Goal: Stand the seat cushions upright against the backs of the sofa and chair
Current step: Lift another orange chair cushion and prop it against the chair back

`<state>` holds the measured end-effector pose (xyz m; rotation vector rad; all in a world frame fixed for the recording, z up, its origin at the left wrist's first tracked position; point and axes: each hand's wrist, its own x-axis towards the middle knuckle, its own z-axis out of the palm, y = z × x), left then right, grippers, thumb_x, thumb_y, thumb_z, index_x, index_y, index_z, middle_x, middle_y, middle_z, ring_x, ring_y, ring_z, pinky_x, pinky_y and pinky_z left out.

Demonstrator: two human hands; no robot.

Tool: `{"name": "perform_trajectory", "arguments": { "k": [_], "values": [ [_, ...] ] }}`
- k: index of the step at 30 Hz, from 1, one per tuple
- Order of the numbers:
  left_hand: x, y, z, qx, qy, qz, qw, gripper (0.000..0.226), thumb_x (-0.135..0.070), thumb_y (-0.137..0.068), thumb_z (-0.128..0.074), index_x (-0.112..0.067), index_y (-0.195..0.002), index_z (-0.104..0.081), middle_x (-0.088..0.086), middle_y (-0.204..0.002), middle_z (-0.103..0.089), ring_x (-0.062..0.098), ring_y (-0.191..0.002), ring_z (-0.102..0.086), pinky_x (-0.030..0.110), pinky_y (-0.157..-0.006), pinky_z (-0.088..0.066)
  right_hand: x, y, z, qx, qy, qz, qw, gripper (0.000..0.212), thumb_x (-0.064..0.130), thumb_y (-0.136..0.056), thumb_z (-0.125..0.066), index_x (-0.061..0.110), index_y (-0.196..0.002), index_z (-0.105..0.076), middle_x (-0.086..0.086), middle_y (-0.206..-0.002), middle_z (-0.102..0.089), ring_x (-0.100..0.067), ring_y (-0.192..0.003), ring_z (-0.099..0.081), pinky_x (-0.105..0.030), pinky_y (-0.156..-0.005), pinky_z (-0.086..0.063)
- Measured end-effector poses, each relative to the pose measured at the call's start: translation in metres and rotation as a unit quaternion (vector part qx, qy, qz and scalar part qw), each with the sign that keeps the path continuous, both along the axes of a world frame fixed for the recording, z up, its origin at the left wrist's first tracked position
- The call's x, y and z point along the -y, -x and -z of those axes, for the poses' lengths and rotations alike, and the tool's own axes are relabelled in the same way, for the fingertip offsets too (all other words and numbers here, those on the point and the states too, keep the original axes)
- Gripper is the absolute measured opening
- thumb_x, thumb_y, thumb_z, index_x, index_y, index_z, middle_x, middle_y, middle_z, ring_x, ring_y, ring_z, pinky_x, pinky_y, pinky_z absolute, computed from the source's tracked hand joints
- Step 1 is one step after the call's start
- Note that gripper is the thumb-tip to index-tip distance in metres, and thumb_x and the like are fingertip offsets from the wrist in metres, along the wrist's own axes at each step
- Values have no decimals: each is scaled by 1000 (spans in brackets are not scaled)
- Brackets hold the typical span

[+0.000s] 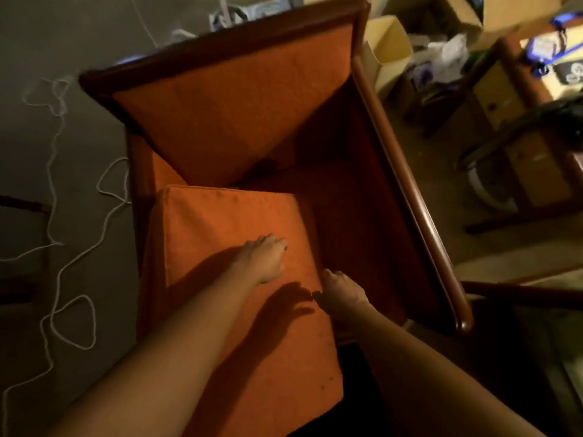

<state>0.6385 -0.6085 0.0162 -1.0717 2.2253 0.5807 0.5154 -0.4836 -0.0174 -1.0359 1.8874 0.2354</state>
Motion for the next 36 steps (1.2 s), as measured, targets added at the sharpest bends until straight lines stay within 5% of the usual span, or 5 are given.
{"name": "perform_trajectory", "arguments": {
  "k": [11,18,24,32,36],
  "values": [
    [3,111,146,47,-38,272,960,44,-33,-97,-47,-28,-141,-46,6,-150,-42,26,-137,-40,41,-111,-33,-48,-7,131,236,-59,349,905,100,69,-77,-64,17,-153,-27,-10,-154,-39,-30,-137,-42,-36,-107,-42],
    [-13,104,180,140,23,414,899,54,-52,-100,-27,-20,-135,-53,2,-145,-49,23,-140,-35,48,-119,-9,-60,-18,152,374,-57,478,793,90,61,-80,-68,27,-150,-22,3,-85,-53,-15,-66,-53,-22,-43,-45],
    [-11,121,153,130,47,411,901,53,-47,-101,-28,-15,-132,-56,8,-143,-52,26,-137,-40,46,-116,-17,-56,-9,130,303,17,456,836,82,59,-86,-61,20,-151,-31,-4,-145,-48,-25,-128,-52,-26,-101,-42],
    [34,156,39,16,190,343,920,50,-43,-98,-33,-13,-103,-72,11,-104,-73,29,-105,-64,46,-95,-34,-11,51,44,144,145,279,938,45,58,-90,-55,16,-101,-42,-12,-107,-64,-34,-99,-62,-36,-76,-44],
    [44,151,-37,-14,274,330,903,55,-43,-102,-29,-11,-102,-73,10,-101,-74,30,-103,-64,44,-94,-37,12,79,-30,126,228,188,947,37,47,-94,-50,22,-121,-51,4,-102,-66,-21,-89,-66,-41,-80,-54]
  ]
}}
